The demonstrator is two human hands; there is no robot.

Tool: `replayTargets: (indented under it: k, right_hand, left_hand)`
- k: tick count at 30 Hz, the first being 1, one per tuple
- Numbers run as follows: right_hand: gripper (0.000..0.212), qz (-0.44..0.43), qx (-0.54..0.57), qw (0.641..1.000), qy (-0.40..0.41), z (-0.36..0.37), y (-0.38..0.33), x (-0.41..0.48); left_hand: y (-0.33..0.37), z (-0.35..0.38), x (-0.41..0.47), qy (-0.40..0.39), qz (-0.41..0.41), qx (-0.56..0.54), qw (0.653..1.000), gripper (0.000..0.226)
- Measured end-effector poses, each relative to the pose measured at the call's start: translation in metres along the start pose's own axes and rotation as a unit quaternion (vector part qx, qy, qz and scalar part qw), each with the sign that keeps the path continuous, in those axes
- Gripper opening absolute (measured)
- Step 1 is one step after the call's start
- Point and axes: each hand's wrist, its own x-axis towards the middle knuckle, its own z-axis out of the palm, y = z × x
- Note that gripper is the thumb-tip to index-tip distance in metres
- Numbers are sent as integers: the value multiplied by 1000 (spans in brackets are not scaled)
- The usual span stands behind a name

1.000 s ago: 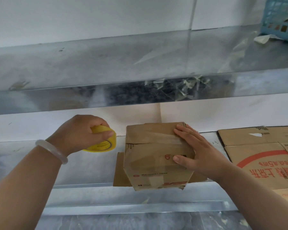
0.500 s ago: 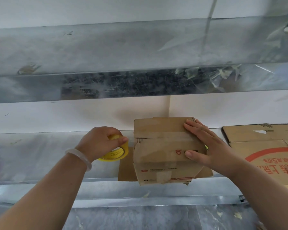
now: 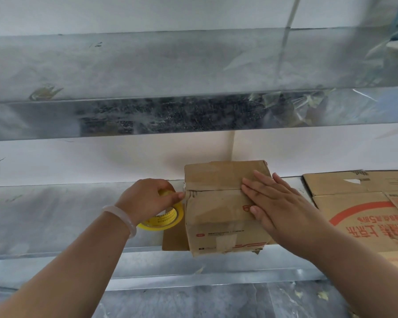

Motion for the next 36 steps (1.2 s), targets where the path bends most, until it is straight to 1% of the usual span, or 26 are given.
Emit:
replayTargets:
  k: [2, 4, 8, 9, 10, 12, 14, 18, 21, 23, 27, 30, 33, 35, 36]
  right_hand:
    - [63, 23, -10, 1000, 7, 2, -14, 2]
    - [68, 44, 7, 999, -3, 5, -23, 4]
    - [82, 55, 22, 998, -36, 2, -36, 13]
    - [83, 55, 25, 997, -44, -1, -40, 16]
    - [79, 44, 26, 997, -54, -2, -46, 19]
    - [72, 7, 31, 997, -69, -1, -61, 25]
    - [76, -16, 31, 997, -64, 4, -72, 30]
    - [86, -14, 27, 997, -70, 9, -68, 32]
    - [86, -17, 19, 997, -74, 7, -65, 30]
    - [86, -18, 19, 997, -78, 7, -67, 29]
    - [87, -16, 19, 996, -89, 2, -67, 30]
    - [84, -18, 28, 994, -100, -2, -68, 30]
    - [82, -19, 36, 993, -112, -3, -66, 30]
    - [83, -17, 41, 992, -117, -3, -64, 30]
    - [83, -17, 41, 992, -120, -3, -63, 31]
  left_hand:
    - [0, 0, -2, 3, 3, 5, 1000, 34]
    - [0, 0, -2, 1, 3, 4, 1000, 35]
    - [0, 0, 0, 5, 5, 1, 1000, 35]
    - [0, 1, 0, 5, 6, 2, 1000, 35]
    - [1, 1, 0, 3, 7, -2, 1000, 35]
    - [3, 4, -1, -4, 14, -12, 1000, 33]
    - [7, 7, -3, -3, 25, -15, 1000, 33]
    - [7, 13, -5, 5, 19, -42, 999, 33]
    - [4, 20, -8, 7, 0, -80, 997, 33]
    - [0, 21, -13, 9, 2, -116, 993, 27]
    - [-15, 19, -20, 11, 43, -245, 968, 15]
    - [-26, 20, -26, 30, 51, -273, 960, 19]
    - [-29, 22, -24, 37, 65, -248, 966, 20]
    - [-31, 23, -19, 30, 76, -175, 981, 20]
    - [-31, 23, -17, 19, 82, -129, 988, 27]
